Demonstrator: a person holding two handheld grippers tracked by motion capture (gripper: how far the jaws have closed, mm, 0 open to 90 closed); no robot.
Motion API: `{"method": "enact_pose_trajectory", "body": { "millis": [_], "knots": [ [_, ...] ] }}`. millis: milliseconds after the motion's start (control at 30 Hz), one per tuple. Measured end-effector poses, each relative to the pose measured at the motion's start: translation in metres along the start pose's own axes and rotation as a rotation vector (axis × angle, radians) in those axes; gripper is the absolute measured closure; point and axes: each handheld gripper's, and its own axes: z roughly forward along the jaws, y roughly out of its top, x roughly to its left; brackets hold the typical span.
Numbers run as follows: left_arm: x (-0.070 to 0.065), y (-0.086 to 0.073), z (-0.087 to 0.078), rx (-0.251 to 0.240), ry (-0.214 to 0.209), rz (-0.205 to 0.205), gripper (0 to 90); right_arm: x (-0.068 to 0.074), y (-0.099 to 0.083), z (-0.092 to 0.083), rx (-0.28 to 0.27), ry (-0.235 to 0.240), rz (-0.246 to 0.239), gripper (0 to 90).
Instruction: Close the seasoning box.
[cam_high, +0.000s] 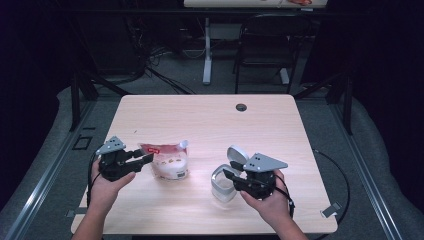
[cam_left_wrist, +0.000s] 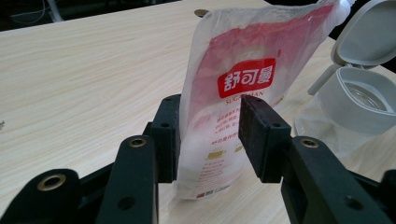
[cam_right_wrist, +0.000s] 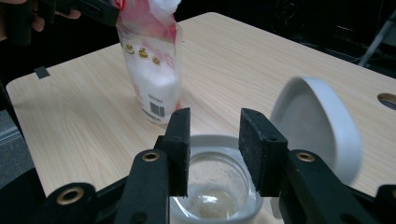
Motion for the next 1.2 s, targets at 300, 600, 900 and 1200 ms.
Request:
{"method": "enact_pose_trajectory", "body": {
  "millis": [300,600,900,1200],
  "knots": [
    [0.002,-0.001,-0.001,-0.006,0.001,0.0,62.2,-0.004,0.015,0.031,0.013,0.063,0.025,64.7],
    [0.007,0.006,0.002,-0.017,-0.04,0.01,52.7,-0.006,0.025,0.05,0.016,0.069,0.021,64.5],
    [0.009,0.006,0.003,-0.024,-0.088,0.009,64.2,-0.005,0.025,0.048,0.02,0.066,0.013,64.1],
    [-0.002,0.003,-0.003,-0.001,-0.06,0.067,82.4,-0.007,0.02,0.04,0.017,0.055,0.006,63.7]
  ]
}}
